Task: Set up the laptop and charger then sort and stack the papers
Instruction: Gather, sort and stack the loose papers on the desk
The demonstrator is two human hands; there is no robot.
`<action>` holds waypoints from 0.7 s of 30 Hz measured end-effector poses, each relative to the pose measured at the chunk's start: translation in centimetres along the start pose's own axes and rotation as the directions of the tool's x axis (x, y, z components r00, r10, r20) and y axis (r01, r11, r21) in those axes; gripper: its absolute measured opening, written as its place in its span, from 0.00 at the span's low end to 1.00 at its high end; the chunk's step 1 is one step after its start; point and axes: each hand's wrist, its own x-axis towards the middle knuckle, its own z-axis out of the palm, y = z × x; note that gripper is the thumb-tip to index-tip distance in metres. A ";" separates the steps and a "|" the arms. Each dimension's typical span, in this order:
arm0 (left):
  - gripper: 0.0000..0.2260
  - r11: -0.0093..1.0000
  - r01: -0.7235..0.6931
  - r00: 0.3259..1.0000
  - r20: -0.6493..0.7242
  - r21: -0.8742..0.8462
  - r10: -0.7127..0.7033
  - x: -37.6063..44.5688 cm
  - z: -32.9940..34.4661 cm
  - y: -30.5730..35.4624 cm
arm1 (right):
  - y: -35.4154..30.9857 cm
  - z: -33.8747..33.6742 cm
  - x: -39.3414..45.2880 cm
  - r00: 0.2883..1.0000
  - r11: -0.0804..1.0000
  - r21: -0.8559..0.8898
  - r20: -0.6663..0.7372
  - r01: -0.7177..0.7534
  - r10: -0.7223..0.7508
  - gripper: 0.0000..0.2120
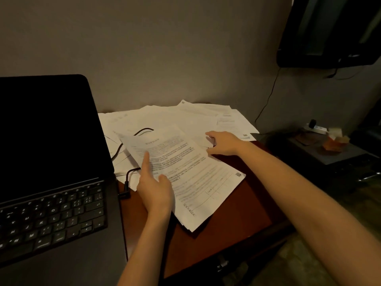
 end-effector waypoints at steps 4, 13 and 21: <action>0.23 1.000 0.004 0.999 -0.048 0.007 -0.004 0.3 0.0 0.2 | 0.2 -0.1 0.3 0.989 0.955 -0.289 -0.105 0.072 -0.106 0.21; 0.22 0.997 -0.052 0.998 -0.041 0.064 0.055 0.4 0.2 -0.2 | 0.3 0.5 0.1 0.960 0.999 -0.019 -0.278 -0.026 0.020 0.11; 0.22 1.000 -0.012 0.999 -0.033 0.006 0.013 0.6 0.1 0.0 | 1.2 -3.4 -3.3 0.898 0.847 0.532 -0.360 -0.023 0.251 0.13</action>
